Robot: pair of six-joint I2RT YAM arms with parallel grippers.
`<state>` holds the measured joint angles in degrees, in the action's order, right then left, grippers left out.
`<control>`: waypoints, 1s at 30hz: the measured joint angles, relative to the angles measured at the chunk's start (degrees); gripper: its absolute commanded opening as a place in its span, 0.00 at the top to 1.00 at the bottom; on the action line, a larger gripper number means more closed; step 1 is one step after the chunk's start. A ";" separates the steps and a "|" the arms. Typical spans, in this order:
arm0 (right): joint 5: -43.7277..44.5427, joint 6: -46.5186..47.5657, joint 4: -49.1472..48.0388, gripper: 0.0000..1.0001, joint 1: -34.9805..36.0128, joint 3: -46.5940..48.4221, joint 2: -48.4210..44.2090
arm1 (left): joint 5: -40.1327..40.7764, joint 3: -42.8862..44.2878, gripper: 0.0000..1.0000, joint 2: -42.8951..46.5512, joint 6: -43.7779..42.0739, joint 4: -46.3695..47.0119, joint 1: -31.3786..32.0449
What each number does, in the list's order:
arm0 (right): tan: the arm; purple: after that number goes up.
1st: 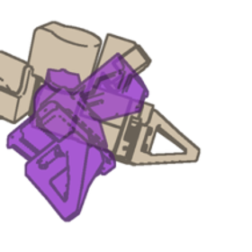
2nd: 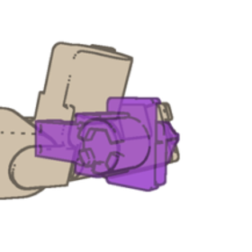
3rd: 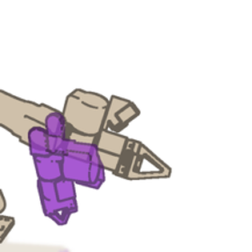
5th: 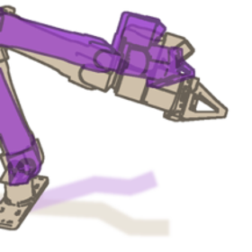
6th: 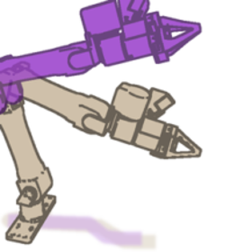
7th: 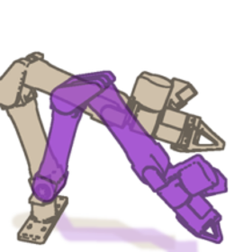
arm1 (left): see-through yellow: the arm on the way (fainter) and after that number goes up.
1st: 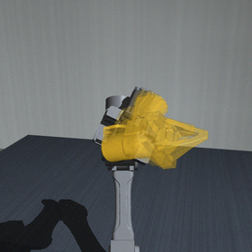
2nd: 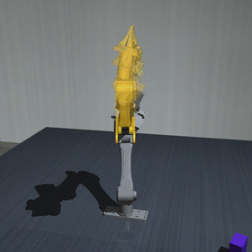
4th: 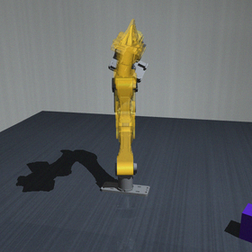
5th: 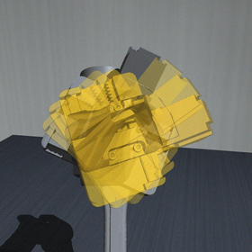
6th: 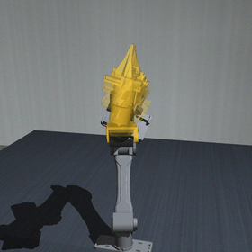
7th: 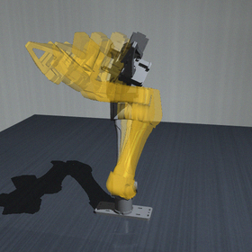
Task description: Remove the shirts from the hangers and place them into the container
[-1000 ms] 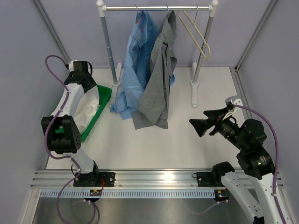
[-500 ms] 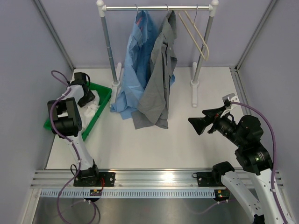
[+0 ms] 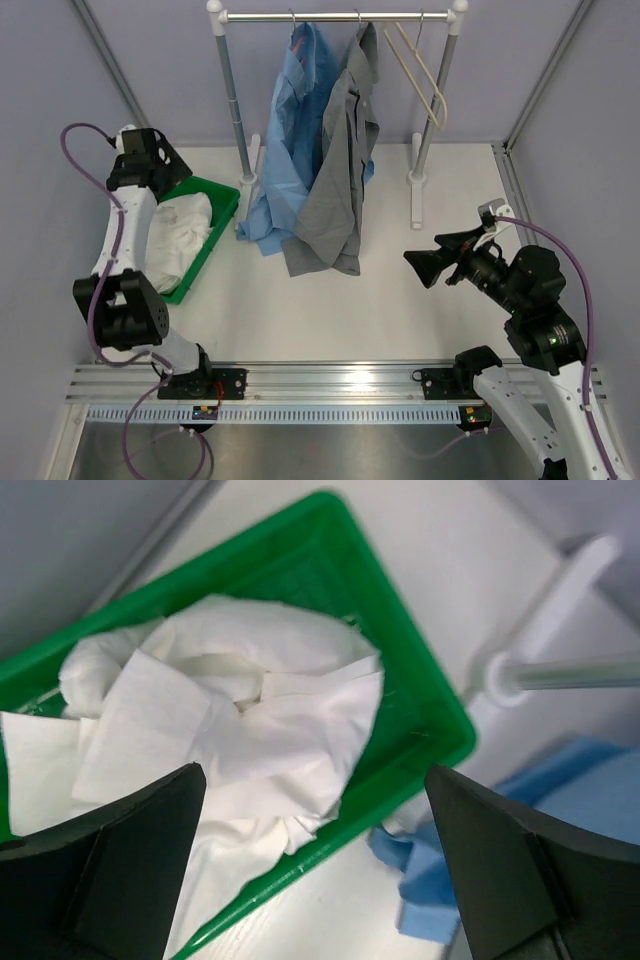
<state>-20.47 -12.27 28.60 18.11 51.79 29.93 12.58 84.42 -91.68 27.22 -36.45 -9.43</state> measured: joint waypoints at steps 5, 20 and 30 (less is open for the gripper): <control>1.53 -0.26 1.86 0.00 0.00 3.43 -0.04 | -1.97 -0.83 0.01 16.41 -1.66 -1.46 0.83; 16.83 0.85 14.19 0.00 0.07 16.35 -5.88 | -6.78 -12.74 0.01 58.25 -7.74 -9.20 5.40; 25.83 2.23 18.97 0.01 0.07 14.91 -14.05 | -2.40 -13.31 0.01 72.11 -10.27 -17.73 14.78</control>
<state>5.37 -10.04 47.57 18.17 66.70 15.88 10.17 71.11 -19.57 16.95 -54.17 5.34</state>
